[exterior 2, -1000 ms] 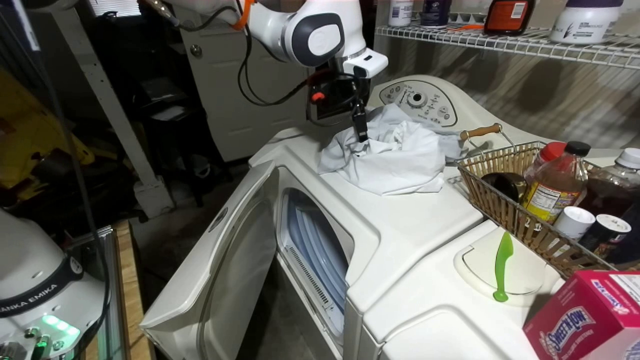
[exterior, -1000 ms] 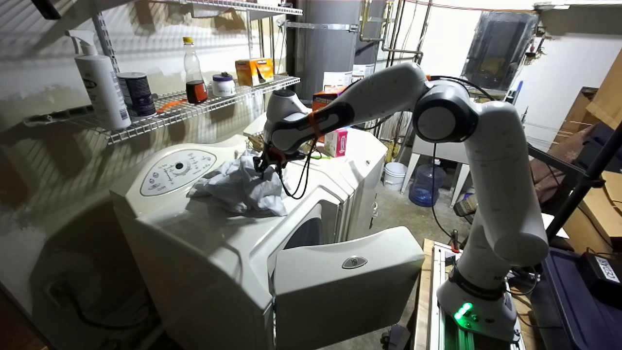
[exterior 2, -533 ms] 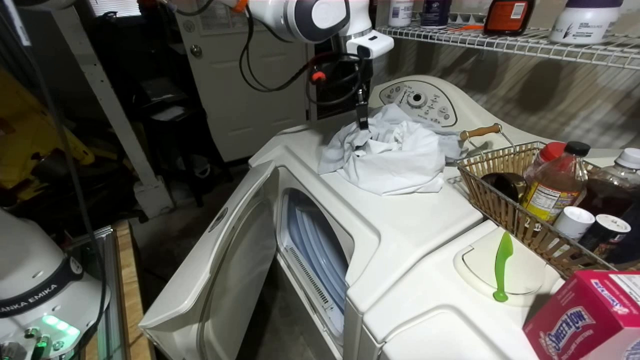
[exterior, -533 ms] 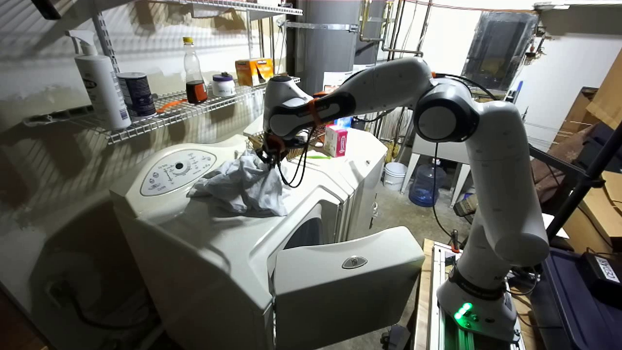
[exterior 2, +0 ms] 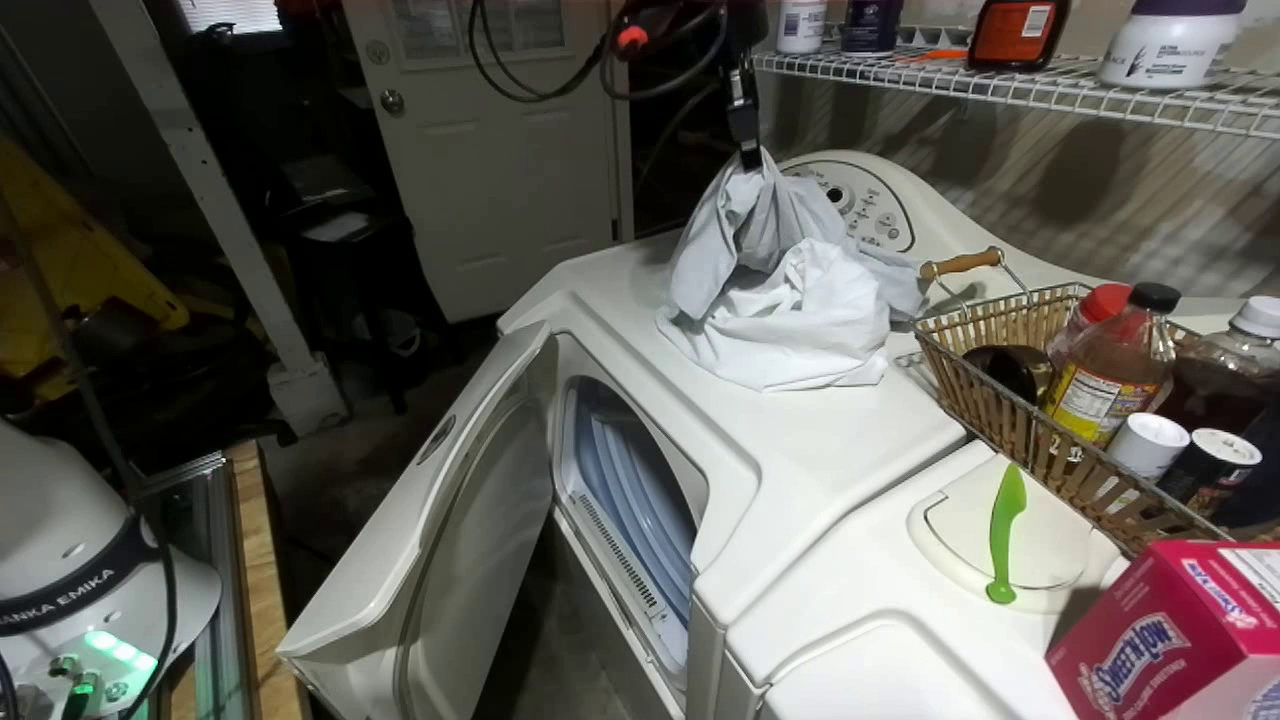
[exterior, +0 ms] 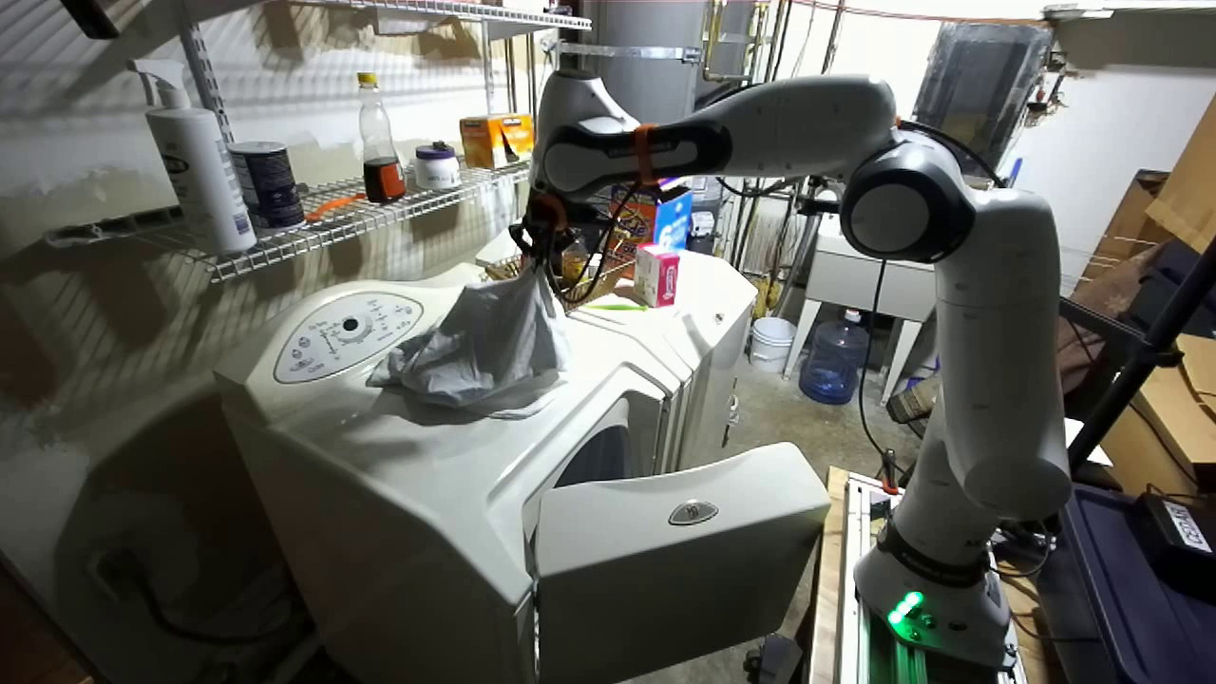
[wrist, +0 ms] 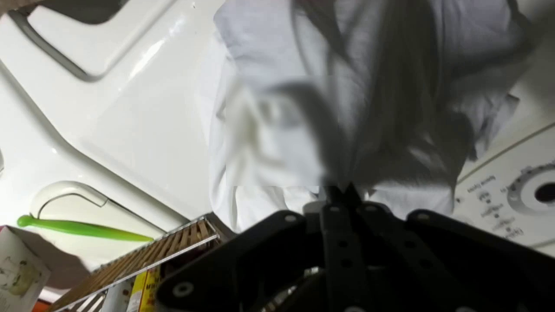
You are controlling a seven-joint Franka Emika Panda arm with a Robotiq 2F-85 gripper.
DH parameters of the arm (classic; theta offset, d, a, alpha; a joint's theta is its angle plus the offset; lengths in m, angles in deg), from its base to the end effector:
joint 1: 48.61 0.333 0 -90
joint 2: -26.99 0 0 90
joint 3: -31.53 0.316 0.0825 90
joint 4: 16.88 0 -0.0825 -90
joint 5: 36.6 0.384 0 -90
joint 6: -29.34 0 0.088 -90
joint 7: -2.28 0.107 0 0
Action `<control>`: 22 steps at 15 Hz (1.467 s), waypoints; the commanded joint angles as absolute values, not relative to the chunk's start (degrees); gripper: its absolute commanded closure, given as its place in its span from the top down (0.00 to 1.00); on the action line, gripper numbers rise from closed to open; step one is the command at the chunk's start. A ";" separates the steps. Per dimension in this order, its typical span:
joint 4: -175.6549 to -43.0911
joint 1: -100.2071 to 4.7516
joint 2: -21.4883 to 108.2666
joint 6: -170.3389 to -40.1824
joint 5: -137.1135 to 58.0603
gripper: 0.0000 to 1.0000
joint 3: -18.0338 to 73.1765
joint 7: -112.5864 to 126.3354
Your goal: Put the grey cloth into the washing machine
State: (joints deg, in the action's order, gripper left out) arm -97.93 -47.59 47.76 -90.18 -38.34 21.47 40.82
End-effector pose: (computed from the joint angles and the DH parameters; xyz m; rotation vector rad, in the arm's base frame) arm 0.6914 -0.0913 0.5294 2.8511 -1.2031 0.5093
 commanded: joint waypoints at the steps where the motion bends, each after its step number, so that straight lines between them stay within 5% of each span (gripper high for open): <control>1: -96.60 -47.08 42.68 -94.13 -41.80 0.00 21.05 45.99; 16: -84.12 -37.33 37.98 -122.21 -45.28 0.00 26.92 42.97; 22: -82.89 -36.15 40.83 -123.88 -40.47 0.00 30.87 38.13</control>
State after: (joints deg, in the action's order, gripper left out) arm -85.91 -35.74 37.76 -124.17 -43.18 29.83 39.97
